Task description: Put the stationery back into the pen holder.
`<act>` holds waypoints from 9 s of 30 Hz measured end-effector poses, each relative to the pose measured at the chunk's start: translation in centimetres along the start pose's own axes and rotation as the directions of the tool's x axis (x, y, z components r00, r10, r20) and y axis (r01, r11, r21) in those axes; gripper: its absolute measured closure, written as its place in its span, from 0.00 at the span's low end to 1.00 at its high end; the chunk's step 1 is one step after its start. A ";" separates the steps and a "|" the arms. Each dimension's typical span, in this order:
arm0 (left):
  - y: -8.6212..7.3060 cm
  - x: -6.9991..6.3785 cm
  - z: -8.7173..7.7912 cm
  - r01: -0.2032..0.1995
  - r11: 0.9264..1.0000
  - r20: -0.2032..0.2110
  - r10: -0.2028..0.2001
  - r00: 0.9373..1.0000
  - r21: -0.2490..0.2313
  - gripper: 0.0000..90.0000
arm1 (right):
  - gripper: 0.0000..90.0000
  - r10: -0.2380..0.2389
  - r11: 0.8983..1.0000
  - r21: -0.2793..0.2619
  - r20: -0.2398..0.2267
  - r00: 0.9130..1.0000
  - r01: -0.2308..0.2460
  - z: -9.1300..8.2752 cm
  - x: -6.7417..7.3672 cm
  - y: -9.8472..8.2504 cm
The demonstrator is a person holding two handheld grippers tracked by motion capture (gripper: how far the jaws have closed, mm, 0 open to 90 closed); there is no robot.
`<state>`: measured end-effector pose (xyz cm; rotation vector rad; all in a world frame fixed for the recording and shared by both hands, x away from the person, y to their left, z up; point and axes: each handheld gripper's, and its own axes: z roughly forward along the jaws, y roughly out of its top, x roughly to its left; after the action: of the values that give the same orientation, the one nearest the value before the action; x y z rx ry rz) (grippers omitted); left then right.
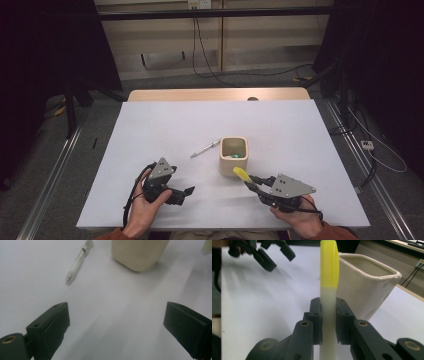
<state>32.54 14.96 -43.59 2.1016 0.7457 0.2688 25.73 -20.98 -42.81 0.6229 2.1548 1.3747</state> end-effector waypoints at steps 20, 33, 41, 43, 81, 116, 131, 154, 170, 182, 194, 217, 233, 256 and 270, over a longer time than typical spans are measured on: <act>-0.4 0.3 -0.4 0.019 1.000 0.006 -0.019 1.000 -0.005 0.07 | 0.87 0.210 0.964 -0.163 -0.015 0.978 -0.210 -0.1 -2.9 3.0; -0.4 0.7 -0.4 0.024 1.000 -0.005 -0.024 1.000 -0.005 0.07 | 0.87 0.238 0.944 -0.243 0.035 0.971 -0.223 0.9 -5.1 6.8; -0.4 0.8 -0.5 0.023 1.000 -0.008 -0.023 1.000 -0.002 0.07 | 0.87 0.264 0.929 -0.282 0.057 0.963 -0.238 2.9 -6.5 7.5; -0.4 0.8 -0.5 0.025 1.000 -0.001 -0.025 1.000 -0.007 0.07 | 0.87 0.266 0.930 -0.276 0.058 0.962 -0.241 3.4 -6.7 7.5; -0.5 0.9 -0.4 0.042 0.999 0.007 -0.042 0.999 0.001 0.07 | 0.45 0.316 0.937 -0.187 0.103 0.943 -0.293 6.0 -7.3 4.7; 0.1 1.3 -0.7 0.050 0.998 -0.042 -0.052 0.998 -0.034 0.09 | 0.13 0.300 0.954 -0.056 0.197 0.933 -0.295 -0.5 -5.7 -0.4; 2.1 1.7 -0.2 0.040 0.997 -0.008 -0.040 0.999 -0.059 0.09 | 0.11 0.277 0.959 0.013 0.184 0.943 -0.284 -1.1 -4.1 -1.8; 6.4 5.4 5.6 0.044 0.997 -0.083 -0.039 0.996 0.059 0.17 | 0.06 0.300 0.950 0.032 0.162 0.940 -0.309 -1.6 -4.3 -3.0; 9.0 5.6 10.0 -0.013 0.980 -0.050 0.023 0.998 0.200 0.46 | 0.07 0.293 0.952 0.045 0.158 0.943 -0.303 -1.3 -4.2 -3.0; 8.6 5.6 11.7 -0.051 0.955 -0.021 0.060 0.998 0.293 0.73 | 0.07 0.291 0.952 0.049 0.157 0.944 -0.301 -1.3 -4.1 -3.0; 8.6 5.5 11.9 -0.052 0.951 -0.003 0.055 0.998 0.304 0.87 | 0.07 0.285 0.955 0.043 0.156 0.946 -0.295 -1.3 -4.0 -3.0; 9.5 5.9 9.8 -0.015 0.969 0.005 0.015 1.000 0.247 0.89 | 0.07 0.294 0.952 0.045 0.155 0.943 -0.304 -1.3 -4.1 -3.0; 10.4 5.5 6.2 -0.011 0.989 0.024 0.008 1.000 0.146 0.89 | 0.07 0.294 0.952 0.046 0.156 0.943 -0.304 -1.2 -4.1 -3.0; 10.7 3.7 -0.1 -0.083 0.996 0.096 0.080 0.992 0.021 0.89 | 0.04 0.277 0.957 0.054 0.139 0.951 -0.286 -0.9 -3.9 -3.0; 11.1 0.4 -2.8 -0.176 0.984 0.184 0.176 0.967 -0.017 0.89 | 0.04 0.269 0.959 0.047 0.144 0.952 -0.278 -1.1 -3.8 -2.9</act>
<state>36.25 12.09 -33.11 2.1606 0.4500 0.1666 27.64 -25.16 -44.48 1.0452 2.0688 1.3567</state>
